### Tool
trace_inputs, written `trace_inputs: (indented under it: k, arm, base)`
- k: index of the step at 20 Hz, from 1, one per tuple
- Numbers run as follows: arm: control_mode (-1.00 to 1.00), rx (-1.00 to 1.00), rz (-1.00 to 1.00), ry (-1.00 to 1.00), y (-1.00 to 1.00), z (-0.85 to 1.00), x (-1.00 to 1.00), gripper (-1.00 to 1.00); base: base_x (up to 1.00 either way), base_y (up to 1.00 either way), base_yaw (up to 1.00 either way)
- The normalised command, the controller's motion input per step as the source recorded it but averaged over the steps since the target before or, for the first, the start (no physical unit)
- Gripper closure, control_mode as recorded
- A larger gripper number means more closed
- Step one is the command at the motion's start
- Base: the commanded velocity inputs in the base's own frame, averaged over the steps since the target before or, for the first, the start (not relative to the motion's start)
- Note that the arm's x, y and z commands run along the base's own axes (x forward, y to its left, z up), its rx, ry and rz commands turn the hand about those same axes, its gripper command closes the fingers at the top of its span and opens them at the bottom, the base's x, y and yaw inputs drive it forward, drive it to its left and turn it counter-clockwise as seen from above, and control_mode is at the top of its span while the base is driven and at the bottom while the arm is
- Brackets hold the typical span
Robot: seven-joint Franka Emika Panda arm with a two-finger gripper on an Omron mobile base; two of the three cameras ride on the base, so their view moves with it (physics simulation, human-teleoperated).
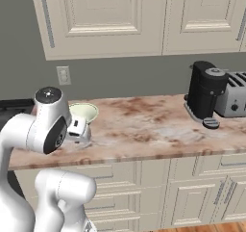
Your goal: Pick the cup and bowl from the counter and place them on the counter next to the sink.
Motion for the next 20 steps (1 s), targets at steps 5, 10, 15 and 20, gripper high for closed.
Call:
trace_inputs:
  k: [5,10,15,20]
  arm:
    - [-1.00,0.00,-0.20,0.00,0.03,0.00,0.68,-1.00]
    - [-1.00,0.01,-0.14,0.00,0.15,-0.05,0.81,-1.00]
    - [-1.00,0.12,-0.05,-0.03,0.08,0.00,0.66,-1.00]
    - [-1.00,0.17,0.00,0.00,0.00,-0.05,0.60,-1.00]
  base:
    - [0.00,0.00,0.00]
    - [0.00,0.00,0.00]
    - [0.00,0.00,0.00]
    - [0.00,0.00,0.00]
